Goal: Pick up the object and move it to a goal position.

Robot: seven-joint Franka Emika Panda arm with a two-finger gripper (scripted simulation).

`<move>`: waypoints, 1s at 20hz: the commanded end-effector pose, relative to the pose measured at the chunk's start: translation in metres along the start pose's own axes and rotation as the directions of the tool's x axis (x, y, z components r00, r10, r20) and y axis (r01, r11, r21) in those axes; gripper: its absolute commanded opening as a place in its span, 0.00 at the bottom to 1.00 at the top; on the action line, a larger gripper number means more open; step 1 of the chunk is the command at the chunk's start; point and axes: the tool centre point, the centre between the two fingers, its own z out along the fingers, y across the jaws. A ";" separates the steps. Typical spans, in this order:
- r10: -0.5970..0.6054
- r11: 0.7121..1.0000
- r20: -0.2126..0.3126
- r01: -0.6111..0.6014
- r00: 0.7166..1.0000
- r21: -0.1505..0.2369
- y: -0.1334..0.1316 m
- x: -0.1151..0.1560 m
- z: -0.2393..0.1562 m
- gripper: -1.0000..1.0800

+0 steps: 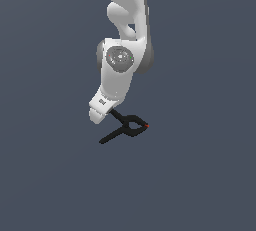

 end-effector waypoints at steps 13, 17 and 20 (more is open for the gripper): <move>0.001 1.000 -0.001 -0.001 1.000 -0.003 0.046 -0.010 -0.127 0.00; 0.002 1.000 0.000 -0.002 1.000 -0.004 0.053 -0.011 -0.144 0.00; 0.002 1.000 0.001 -0.002 1.000 -0.004 0.057 -0.011 -0.153 0.00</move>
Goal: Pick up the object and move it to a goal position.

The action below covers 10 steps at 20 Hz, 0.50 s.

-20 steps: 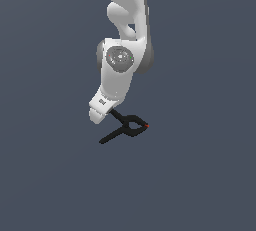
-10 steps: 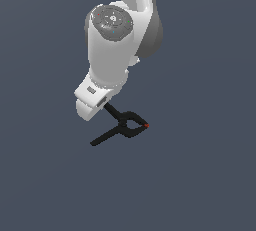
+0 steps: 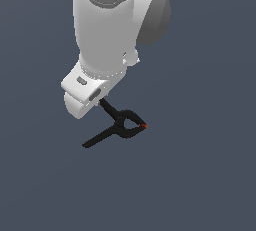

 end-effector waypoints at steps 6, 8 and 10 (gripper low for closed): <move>0.001 1.000 -0.001 -0.001 1.000 -0.003 0.007 -0.001 -0.016 0.00; 0.001 1.000 -0.001 -0.001 1.000 -0.003 0.007 -0.001 -0.016 0.00; 0.001 1.000 0.000 -0.001 1.000 -0.003 0.007 -0.001 -0.016 0.00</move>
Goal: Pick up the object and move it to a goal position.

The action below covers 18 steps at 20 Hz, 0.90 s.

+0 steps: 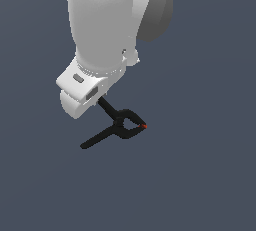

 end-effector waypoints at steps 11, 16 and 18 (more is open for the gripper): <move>0.000 1.000 0.000 0.000 1.000 0.000 -0.001 -0.002 -0.022 0.00; 0.000 1.000 0.000 0.000 1.000 0.000 -0.001 -0.004 -0.039 0.00; 0.000 1.000 0.000 0.000 1.000 0.000 -0.001 -0.004 -0.042 0.00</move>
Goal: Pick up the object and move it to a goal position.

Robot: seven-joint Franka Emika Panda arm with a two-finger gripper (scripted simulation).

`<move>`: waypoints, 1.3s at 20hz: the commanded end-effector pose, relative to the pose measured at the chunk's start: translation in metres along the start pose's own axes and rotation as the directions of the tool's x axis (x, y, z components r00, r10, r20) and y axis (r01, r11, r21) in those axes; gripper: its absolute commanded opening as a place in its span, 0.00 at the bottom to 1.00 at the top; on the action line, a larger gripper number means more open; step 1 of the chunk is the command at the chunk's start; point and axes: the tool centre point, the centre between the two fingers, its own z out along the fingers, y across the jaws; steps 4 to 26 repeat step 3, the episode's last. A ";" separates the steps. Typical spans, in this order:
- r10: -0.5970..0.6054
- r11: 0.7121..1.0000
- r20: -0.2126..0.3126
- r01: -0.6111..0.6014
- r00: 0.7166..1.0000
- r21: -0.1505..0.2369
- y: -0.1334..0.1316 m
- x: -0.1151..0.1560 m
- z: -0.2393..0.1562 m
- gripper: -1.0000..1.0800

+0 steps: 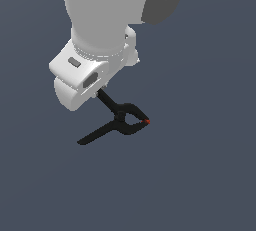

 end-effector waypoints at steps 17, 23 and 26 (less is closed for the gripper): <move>0.001 1.000 -0.001 -0.001 1.000 -0.002 0.001 -0.001 -0.006 0.00; 0.001 1.000 -0.001 -0.001 1.000 -0.002 0.001 -0.001 -0.006 0.00; 0.001 1.000 -0.001 -0.001 1.000 -0.002 0.001 -0.001 -0.006 0.00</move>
